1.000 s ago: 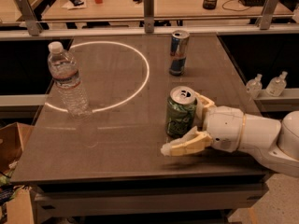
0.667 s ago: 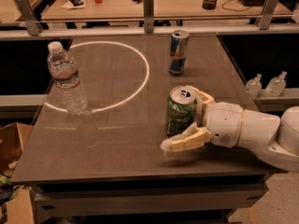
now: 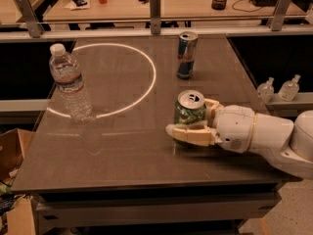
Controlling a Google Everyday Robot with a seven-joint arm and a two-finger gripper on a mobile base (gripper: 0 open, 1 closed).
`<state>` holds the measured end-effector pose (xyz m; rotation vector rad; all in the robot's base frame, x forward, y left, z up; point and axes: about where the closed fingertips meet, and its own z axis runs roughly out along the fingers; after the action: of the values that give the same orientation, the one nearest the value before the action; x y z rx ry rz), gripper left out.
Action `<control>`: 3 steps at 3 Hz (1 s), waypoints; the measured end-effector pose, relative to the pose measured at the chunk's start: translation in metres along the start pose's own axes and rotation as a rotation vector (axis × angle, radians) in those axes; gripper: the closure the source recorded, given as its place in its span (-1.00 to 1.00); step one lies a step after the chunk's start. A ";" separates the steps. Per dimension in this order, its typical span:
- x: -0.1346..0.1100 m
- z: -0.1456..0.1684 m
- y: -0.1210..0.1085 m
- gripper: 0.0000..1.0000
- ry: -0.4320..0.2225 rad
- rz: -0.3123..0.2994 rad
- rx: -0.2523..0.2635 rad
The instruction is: Knock green can over
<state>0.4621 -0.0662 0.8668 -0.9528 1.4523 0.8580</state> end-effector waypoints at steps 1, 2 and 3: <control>-0.004 0.000 -0.001 0.27 0.002 -0.020 -0.004; -0.012 0.001 -0.003 0.74 0.008 -0.070 -0.014; -0.035 0.008 -0.006 1.00 0.046 -0.248 -0.098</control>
Offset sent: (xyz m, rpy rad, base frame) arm 0.0065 -0.0037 0.0198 -0.0646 -0.1107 0.0307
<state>0.4715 -0.0580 0.9008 -1.2053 1.3067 0.7332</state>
